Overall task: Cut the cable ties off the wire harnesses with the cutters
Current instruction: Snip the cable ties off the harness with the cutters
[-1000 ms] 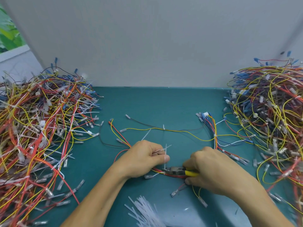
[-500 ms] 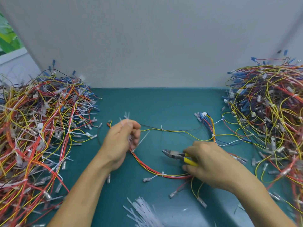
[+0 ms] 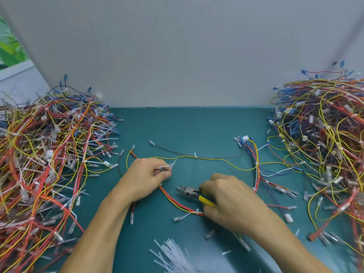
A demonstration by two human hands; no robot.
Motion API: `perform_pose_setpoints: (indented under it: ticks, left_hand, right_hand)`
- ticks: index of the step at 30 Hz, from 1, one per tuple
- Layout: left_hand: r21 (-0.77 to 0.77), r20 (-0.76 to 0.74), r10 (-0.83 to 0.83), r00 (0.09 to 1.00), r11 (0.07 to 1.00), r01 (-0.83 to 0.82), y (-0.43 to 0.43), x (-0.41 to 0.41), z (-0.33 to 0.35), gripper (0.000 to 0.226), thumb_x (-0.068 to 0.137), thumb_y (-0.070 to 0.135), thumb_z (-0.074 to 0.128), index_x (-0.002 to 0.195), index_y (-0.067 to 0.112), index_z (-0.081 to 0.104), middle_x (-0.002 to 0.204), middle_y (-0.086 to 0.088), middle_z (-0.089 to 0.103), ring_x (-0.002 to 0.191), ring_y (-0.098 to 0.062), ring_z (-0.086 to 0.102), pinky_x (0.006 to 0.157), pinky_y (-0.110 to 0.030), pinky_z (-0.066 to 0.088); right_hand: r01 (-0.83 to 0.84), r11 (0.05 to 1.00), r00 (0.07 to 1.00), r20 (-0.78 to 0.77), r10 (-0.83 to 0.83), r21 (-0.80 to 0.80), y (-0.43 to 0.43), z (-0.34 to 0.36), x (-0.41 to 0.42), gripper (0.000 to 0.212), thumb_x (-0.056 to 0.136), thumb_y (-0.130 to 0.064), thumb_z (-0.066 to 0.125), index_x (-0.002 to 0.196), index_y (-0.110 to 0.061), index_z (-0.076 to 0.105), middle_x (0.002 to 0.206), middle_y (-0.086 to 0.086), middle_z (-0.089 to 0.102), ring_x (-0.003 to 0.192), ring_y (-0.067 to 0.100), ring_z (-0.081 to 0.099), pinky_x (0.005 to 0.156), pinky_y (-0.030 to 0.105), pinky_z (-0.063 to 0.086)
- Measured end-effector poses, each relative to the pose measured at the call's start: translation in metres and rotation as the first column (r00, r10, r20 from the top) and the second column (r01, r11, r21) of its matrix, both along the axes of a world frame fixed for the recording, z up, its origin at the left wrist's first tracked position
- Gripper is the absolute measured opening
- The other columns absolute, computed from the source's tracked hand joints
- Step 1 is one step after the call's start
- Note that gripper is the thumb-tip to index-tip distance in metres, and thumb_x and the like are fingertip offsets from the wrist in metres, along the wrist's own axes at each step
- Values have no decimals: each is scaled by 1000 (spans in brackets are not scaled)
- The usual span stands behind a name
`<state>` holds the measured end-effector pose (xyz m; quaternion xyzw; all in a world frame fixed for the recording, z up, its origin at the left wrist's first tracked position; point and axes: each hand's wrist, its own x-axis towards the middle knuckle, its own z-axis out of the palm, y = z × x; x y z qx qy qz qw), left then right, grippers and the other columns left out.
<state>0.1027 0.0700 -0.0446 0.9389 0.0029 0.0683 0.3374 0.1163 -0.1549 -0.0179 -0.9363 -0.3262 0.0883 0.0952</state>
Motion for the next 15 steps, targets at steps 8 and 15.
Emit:
perform_pose_setpoints:
  ticks: [8, 15]
  left_hand:
    - [-240, -75, 7, 997, 971, -25, 9, 2, -7, 18, 88, 16, 65, 71, 19, 64, 50, 12, 54, 52, -5, 44, 57, -22, 37]
    - [-260, -67, 28, 997, 964, -45, 10, 4, -9, 18, 88, 18, 66, 70, 17, 63, 47, 12, 46, 48, -3, 38, 54, -20, 31]
  right_hand:
    - [62, 998, 998, -19, -63, -27, 35, 3, 3, 12, 79, -28, 57, 75, -18, 51, 68, -1, 37, 74, 33, 42, 49, 28, 25]
    - [62, 998, 997, -40, -62, 5, 42, -6, 2, 12, 79, -29, 56, 76, -19, 50, 68, -3, 33, 75, 32, 43, 57, 30, 29]
